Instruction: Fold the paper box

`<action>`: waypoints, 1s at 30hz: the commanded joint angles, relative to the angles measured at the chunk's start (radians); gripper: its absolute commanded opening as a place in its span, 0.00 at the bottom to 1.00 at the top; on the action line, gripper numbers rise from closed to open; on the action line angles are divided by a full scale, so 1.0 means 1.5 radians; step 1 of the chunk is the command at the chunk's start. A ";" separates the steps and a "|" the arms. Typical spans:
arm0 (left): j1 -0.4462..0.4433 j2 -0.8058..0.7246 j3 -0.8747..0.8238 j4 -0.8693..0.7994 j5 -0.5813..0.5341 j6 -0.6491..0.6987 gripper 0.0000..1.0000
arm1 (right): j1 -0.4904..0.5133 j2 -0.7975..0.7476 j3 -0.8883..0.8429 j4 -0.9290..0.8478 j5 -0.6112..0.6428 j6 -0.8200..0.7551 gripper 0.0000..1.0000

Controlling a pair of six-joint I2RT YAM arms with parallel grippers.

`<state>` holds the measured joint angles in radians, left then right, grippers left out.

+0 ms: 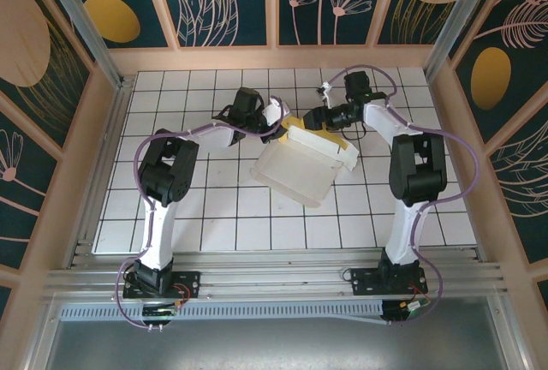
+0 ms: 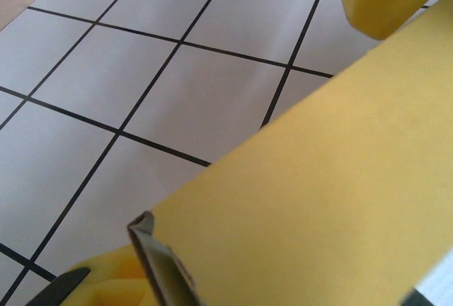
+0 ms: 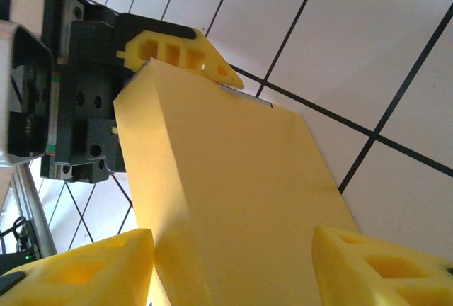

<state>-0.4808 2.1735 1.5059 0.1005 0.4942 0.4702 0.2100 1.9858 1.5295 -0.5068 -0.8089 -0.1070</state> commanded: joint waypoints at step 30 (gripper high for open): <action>0.000 0.041 0.038 -0.050 -0.159 -0.056 0.02 | -0.007 0.011 0.006 0.021 0.038 0.094 0.56</action>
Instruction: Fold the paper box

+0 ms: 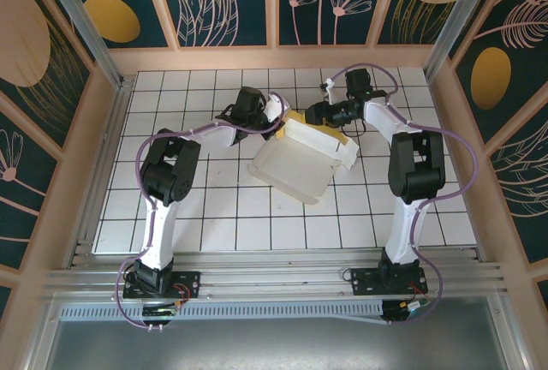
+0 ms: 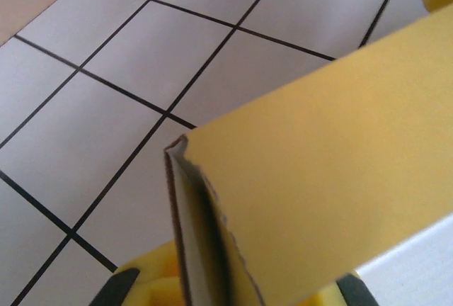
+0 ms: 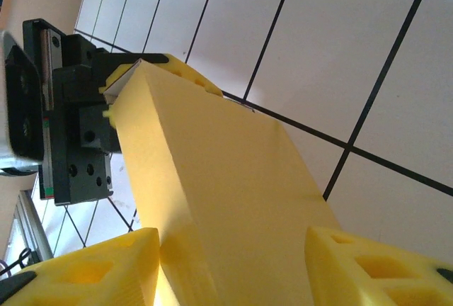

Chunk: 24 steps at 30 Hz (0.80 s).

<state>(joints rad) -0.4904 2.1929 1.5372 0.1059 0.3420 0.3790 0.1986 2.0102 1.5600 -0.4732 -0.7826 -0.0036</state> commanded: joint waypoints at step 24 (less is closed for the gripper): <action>-0.011 0.089 0.055 -0.117 -0.171 0.013 0.17 | 0.020 -0.052 -0.121 0.161 -0.005 0.157 0.56</action>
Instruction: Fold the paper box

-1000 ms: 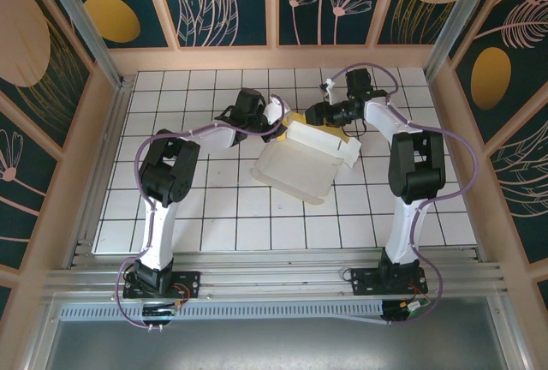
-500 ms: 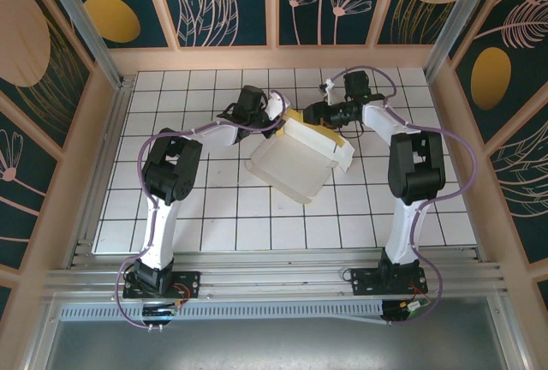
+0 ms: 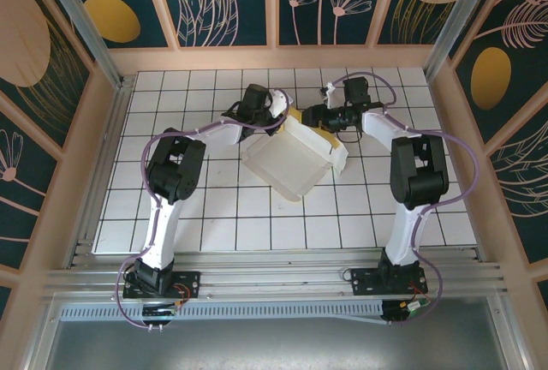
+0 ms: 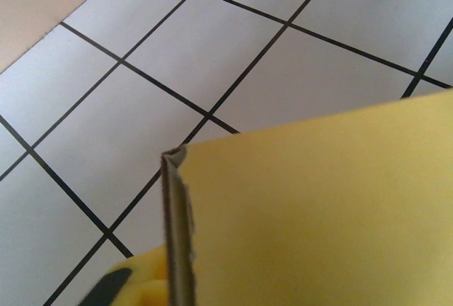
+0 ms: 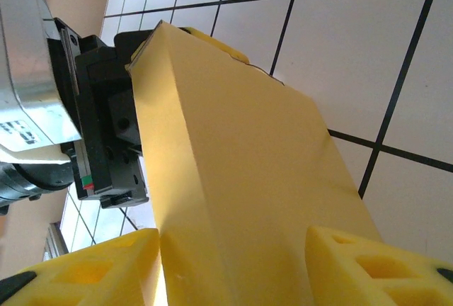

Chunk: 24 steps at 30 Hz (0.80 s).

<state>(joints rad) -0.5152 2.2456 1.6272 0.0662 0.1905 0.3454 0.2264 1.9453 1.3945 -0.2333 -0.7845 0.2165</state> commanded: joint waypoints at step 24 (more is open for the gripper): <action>0.006 0.124 0.104 -0.181 -0.079 0.040 0.12 | -0.003 -0.009 -0.016 0.005 -0.012 -0.006 0.56</action>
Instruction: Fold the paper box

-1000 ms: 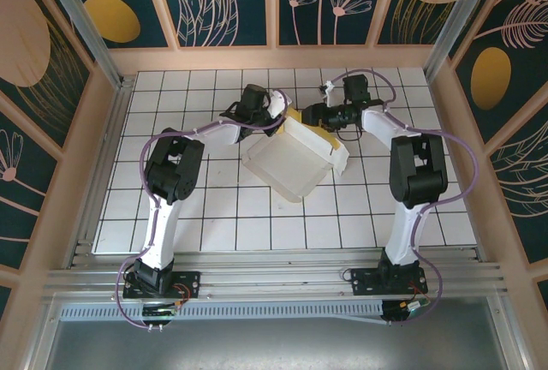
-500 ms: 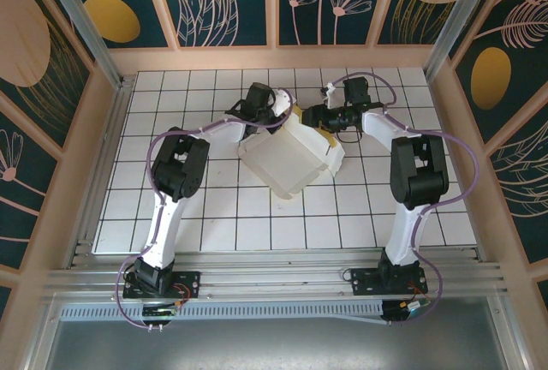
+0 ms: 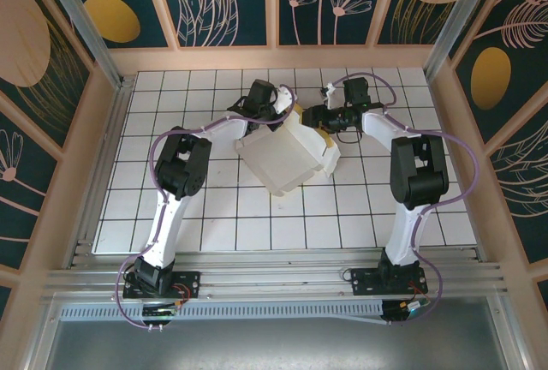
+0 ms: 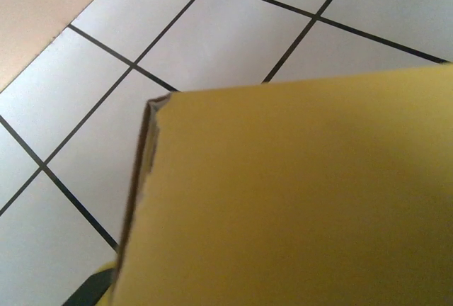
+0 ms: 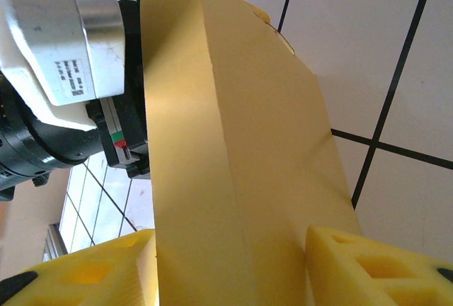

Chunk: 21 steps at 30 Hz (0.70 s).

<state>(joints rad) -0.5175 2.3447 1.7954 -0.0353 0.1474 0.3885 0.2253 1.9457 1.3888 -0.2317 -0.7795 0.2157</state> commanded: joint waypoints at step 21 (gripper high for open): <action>0.008 -0.025 -0.101 -0.037 -0.007 -0.025 0.29 | -0.003 -0.020 -0.010 -0.003 0.007 -0.005 0.56</action>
<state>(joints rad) -0.5106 2.3142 1.6806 -0.0040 0.1558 0.3614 0.2226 1.9457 1.3785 -0.2207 -0.7822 0.2161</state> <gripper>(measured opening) 0.283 0.561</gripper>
